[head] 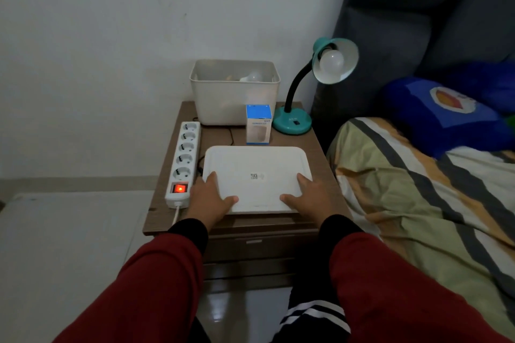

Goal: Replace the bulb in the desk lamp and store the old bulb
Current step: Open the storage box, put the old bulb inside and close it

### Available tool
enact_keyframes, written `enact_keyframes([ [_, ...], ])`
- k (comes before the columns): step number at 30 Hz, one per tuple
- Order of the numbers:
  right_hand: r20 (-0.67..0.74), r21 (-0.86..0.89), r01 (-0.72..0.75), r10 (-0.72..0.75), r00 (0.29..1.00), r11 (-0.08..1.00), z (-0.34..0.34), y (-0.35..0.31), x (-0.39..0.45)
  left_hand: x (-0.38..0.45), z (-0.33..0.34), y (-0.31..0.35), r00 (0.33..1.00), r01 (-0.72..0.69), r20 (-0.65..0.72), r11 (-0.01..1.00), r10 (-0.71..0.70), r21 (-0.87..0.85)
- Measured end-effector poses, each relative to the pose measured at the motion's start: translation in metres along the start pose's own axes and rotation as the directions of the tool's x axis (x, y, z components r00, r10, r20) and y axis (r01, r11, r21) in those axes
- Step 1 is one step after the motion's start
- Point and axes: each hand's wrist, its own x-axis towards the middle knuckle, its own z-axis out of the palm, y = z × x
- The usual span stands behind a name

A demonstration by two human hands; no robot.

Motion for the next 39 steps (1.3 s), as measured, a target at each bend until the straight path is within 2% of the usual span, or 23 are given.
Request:
enact_keyframes([
  [7, -0.205, 0.056, 0.163, -0.149, 0.967, 0.985, -0.037, -0.041, 0.016, 0.024, -0.042, 0.016, 0.978, -0.098, -0.192, 0.994, 0.087, -0.047],
  [15, -0.299, 0.08, 0.287, -0.252, 0.92, 0.955, -0.082, -0.107, 0.089, 0.1, -0.109, 0.04, 0.93, -0.185, -0.326, 0.983, 0.17, -0.015],
  [20, -0.334, 0.115, 0.293, -0.241, 0.911, 0.949, -0.098, -0.134, 0.142, 0.159, -0.132, 0.054, 0.932, -0.184, -0.316, 0.983, 0.18, 0.019],
  [26, -0.293, 0.133, 0.248, -0.201, 0.935, 0.96, -0.104, -0.156, 0.201, 0.218, -0.147, 0.064, 0.959, -0.145, -0.241, 0.988, 0.151, 0.041],
  [29, -0.289, 0.078, 0.227, -0.196, 0.937, 0.971, -0.105, -0.167, 0.225, 0.241, -0.154, 0.065, 0.969, -0.13, -0.207, 0.99, 0.137, 0.045],
  [34, -0.265, 0.057, 0.16, -0.139, 0.954, 0.986, -0.105, -0.176, 0.253, 0.263, -0.154, 0.072, 0.98, -0.103, -0.161, 0.992, 0.114, 0.076],
  [39, -0.291, 0.057, 0.169, -0.145, 0.946, 0.984, -0.106, -0.175, 0.263, 0.272, -0.152, 0.073, 0.981, -0.108, -0.156, 0.993, 0.115, 0.054],
])
